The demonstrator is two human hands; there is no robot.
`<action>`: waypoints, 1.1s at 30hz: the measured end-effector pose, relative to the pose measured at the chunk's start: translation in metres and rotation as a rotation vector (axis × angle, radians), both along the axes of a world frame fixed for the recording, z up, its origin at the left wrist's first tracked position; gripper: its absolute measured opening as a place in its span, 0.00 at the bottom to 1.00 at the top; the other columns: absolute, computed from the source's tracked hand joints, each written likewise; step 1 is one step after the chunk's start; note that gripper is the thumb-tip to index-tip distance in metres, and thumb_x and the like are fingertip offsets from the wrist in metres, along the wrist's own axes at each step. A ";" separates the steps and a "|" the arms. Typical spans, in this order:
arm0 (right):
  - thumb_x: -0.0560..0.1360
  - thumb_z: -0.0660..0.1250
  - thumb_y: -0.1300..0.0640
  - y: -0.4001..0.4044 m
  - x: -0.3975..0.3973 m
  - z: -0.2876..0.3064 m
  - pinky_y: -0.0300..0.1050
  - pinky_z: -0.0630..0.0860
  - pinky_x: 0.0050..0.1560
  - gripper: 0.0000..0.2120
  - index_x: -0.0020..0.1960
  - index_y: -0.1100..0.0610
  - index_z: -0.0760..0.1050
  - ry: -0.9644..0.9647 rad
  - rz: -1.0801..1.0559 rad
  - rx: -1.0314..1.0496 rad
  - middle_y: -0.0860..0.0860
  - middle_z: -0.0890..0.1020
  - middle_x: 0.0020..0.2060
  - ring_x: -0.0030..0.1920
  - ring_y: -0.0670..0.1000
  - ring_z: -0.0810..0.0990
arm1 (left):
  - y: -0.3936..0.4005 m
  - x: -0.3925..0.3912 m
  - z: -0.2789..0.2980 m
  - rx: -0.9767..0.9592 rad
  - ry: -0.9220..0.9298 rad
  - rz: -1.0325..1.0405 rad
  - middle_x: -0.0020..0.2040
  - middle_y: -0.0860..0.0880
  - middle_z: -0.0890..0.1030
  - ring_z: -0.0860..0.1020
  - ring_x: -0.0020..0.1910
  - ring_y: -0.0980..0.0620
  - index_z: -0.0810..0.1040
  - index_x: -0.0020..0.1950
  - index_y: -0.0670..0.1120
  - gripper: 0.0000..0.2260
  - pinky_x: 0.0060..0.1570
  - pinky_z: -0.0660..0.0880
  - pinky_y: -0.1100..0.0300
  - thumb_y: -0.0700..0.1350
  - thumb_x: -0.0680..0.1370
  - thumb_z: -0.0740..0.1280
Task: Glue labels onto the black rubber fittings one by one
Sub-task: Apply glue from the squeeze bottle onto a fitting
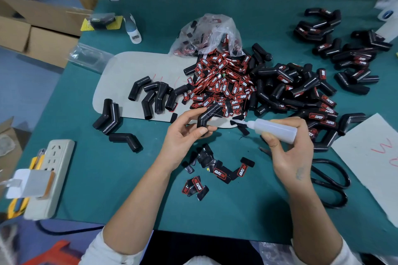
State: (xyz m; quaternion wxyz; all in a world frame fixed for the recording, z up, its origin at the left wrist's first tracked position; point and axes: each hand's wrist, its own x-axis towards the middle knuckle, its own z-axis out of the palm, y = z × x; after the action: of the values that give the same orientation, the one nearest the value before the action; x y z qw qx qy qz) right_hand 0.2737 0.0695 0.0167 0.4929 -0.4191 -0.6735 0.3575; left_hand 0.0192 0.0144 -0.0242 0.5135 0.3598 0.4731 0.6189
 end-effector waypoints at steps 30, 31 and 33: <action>0.79 0.71 0.51 0.002 0.002 -0.002 0.29 0.72 0.51 0.10 0.58 0.48 0.74 -0.013 -0.040 -0.044 0.34 0.80 0.51 0.52 0.41 0.80 | -0.001 0.001 0.005 -0.009 0.022 -0.002 0.63 0.45 0.81 0.85 0.58 0.38 0.80 0.70 0.54 0.18 0.60 0.82 0.51 0.42 0.80 0.73; 0.79 0.71 0.51 0.002 0.002 -0.001 0.29 0.72 0.51 0.10 0.57 0.48 0.74 -0.013 -0.036 -0.046 0.34 0.80 0.51 0.52 0.41 0.80 | -0.001 0.001 0.005 -0.010 0.023 0.000 0.63 0.45 0.81 0.85 0.58 0.38 0.80 0.70 0.54 0.18 0.60 0.82 0.51 0.42 0.80 0.73; 0.79 0.71 0.51 0.001 0.001 0.001 0.29 0.72 0.51 0.09 0.57 0.44 0.74 -0.008 -0.021 -0.048 0.35 0.80 0.51 0.52 0.41 0.80 | -0.001 0.001 0.004 -0.010 0.025 0.001 0.63 0.45 0.81 0.85 0.58 0.37 0.80 0.70 0.54 0.19 0.61 0.81 0.50 0.42 0.80 0.73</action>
State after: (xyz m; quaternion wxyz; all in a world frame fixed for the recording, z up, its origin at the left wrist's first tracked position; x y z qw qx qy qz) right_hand 0.2747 0.0704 0.0176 0.4839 -0.4393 -0.6623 0.3664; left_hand 0.0203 0.0135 -0.0198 0.5091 0.3645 0.4828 0.6122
